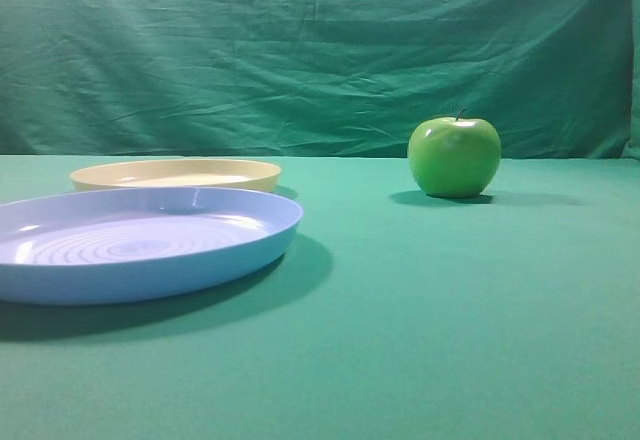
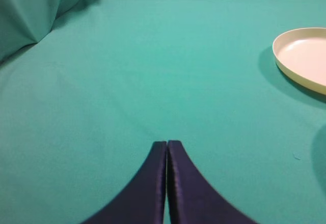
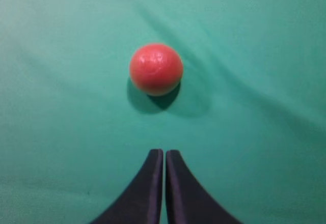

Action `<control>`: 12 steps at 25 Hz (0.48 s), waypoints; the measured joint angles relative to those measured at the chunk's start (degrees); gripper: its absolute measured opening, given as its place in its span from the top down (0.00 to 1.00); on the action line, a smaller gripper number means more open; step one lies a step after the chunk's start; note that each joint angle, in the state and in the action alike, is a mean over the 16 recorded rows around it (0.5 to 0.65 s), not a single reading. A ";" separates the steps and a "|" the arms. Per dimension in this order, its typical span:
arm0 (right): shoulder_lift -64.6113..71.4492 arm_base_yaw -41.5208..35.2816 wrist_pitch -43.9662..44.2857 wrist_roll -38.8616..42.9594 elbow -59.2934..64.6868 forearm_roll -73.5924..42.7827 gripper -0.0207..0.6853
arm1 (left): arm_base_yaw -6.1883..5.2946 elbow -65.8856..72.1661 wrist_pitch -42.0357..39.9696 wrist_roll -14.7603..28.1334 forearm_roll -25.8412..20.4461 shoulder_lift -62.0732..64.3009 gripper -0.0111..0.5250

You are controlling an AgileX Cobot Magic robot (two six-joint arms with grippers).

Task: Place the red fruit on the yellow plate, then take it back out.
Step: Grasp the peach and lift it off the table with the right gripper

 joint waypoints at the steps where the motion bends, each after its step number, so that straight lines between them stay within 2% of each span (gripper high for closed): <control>1: 1.77 0.09 1.43 -0.33 -0.85 0.19 0.97 | 0.00 0.00 0.00 0.00 0.00 0.00 0.98; 7: 11.74 1.41 5.20 -2.49 -3.50 0.89 0.92 | 0.00 0.00 0.00 0.00 0.00 0.00 0.98; 9: 14.78 2.01 4.82 -3.33 -3.70 0.98 0.86 | 0.00 0.00 0.00 0.00 0.00 0.00 0.98; 12: 19.09 2.94 3.26 -4.53 -3.78 1.01 0.71 | 0.00 0.00 0.00 0.00 0.00 0.00 0.98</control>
